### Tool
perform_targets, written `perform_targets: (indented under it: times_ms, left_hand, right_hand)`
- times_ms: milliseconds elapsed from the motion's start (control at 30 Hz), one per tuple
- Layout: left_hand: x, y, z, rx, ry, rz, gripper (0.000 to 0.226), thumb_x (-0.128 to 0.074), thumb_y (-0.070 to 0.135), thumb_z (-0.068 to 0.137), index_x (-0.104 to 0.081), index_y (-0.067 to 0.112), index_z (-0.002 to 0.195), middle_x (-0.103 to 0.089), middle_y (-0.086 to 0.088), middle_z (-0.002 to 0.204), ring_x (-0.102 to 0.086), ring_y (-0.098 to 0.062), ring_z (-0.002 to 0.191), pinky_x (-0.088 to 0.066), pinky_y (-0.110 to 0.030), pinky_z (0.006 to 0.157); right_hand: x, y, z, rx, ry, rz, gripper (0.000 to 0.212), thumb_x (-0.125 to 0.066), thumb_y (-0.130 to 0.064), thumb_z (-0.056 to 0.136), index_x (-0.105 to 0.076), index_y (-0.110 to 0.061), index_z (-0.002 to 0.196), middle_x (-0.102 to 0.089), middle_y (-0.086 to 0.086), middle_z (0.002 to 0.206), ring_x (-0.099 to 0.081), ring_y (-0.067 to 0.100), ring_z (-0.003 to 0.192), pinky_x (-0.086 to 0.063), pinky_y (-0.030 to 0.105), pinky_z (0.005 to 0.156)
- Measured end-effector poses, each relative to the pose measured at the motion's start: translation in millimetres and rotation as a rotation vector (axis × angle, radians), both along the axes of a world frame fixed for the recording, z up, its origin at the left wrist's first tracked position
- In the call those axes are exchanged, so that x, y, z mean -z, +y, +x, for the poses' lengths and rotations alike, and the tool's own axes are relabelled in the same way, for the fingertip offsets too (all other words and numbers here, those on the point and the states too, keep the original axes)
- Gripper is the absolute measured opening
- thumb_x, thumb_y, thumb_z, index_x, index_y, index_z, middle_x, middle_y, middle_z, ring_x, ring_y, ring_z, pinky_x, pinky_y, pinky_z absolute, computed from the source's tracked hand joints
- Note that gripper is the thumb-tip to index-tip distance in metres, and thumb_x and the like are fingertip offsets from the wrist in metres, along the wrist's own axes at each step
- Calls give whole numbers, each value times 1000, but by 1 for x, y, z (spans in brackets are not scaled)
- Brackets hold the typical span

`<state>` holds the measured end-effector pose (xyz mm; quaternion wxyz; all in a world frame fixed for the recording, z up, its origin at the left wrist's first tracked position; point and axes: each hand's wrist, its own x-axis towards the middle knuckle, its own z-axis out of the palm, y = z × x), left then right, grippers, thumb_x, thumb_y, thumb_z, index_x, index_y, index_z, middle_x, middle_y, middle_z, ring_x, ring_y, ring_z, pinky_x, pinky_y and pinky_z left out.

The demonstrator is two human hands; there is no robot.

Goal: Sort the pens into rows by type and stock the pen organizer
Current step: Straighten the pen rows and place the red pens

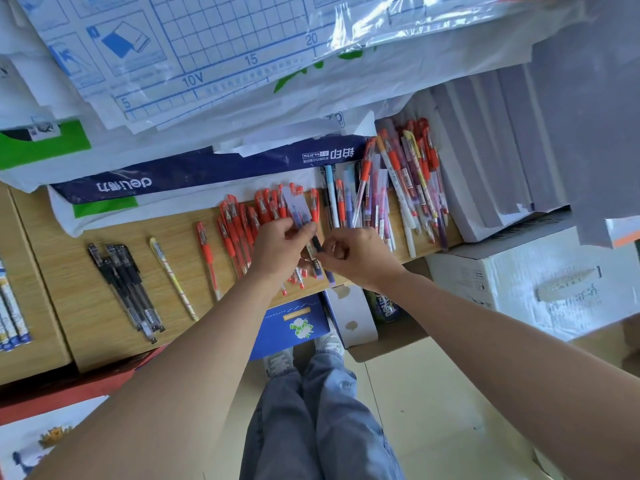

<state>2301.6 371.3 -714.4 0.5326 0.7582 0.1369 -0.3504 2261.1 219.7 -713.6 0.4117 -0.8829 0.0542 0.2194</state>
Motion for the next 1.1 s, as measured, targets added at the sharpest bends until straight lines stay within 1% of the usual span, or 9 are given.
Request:
perform_targets:
  times_ms: [100, 167, 267, 333, 433, 567, 733, 933, 1100]
  left_hand:
    - [2, -1, 0, 4, 28, 16, 18, -58, 28, 95, -65, 13, 90, -58, -16, 81, -64, -23, 57, -56, -58, 64]
    - [4, 0, -2, 22, 28, 38, 23, -57, 28, 95, -65, 6, 97, -56, -10, 77, -62, -15, 51, -55, -58, 63]
    - [6, 0, -4, 44, 25, 65, 27, -58, 28, 95, -64, 2, 99, -56, -10, 74, -63, -19, 53, -55, -58, 62]
    - [6, -1, -5, 43, 28, 63, 27, -58, 27, 95, -64, 2, 99, -58, -12, 74, -64, -25, 56, -55, -58, 61]
    - [6, -3, -6, 43, 36, 68, 27, -57, 27, 95, -63, 1, 99, -49, 1, 64, -59, -13, 46, -55, -58, 63]
    - [4, -7, -5, 54, 31, 61, 28, -55, 29, 96, -62, 3, 101, -53, -1, 69, -57, -10, 42, -56, -56, 64]
    - [-2, -13, -2, -34, 43, -3, 26, -60, 32, 92, -64, 6, 97, -65, -23, 89, -65, -40, 75, -54, -60, 75]
    - [-10, -16, -3, -26, 70, -65, 25, -63, 24, 92, -65, -1, 97, -62, -34, 97, -60, -53, 87, -56, -58, 69]
    - [-10, -19, -4, -50, 88, -87, 24, -59, 21, 94, -64, -3, 98, -62, -35, 100, -62, -44, 75, -54, -57, 67]
  right_hand:
    - [5, -14, 0, 134, -18, -192, 23, -66, -33, 88, -65, -10, 81, -57, -3, 57, -48, 6, 47, -36, 13, 46]
    - [10, -21, 1, 162, 4, -425, 26, -63, -37, 90, -64, -11, 90, -59, 0, 62, -54, 15, 52, -43, 24, 47]
    - [14, -20, 1, 89, 102, -587, 33, -62, -44, 89, -62, -12, 92, -56, 2, 69, -54, 20, 62, -39, 25, 53]
    - [18, -16, 3, 97, 128, -560, 34, -62, -43, 89, -63, -10, 87, -59, 4, 71, -56, 21, 65, -38, 26, 54]
    - [22, -10, 4, 166, 143, -486, 31, -63, -36, 88, -65, -7, 79, -62, 6, 70, -60, 22, 65, -40, 25, 53]
    - [17, -14, -1, 283, 49, -285, 21, -62, -30, 86, -59, -12, 76, -55, -2, 59, -52, 14, 53, -38, 23, 49]
    - [11, -16, -14, 33, -77, 4, 20, -60, -21, 85, -56, -5, 74, -55, 4, 56, -47, 18, 47, -41, 31, 48]
    - [8, -18, -15, -72, -46, 47, 15, -62, -13, 85, -52, -14, 75, -59, 2, 61, -49, 15, 51, -38, 25, 52]
    - [2, -34, -12, -47, -53, -89, 19, -56, -33, 94, -64, -16, 91, -64, -7, 72, -57, 7, 58, -51, 28, 57]
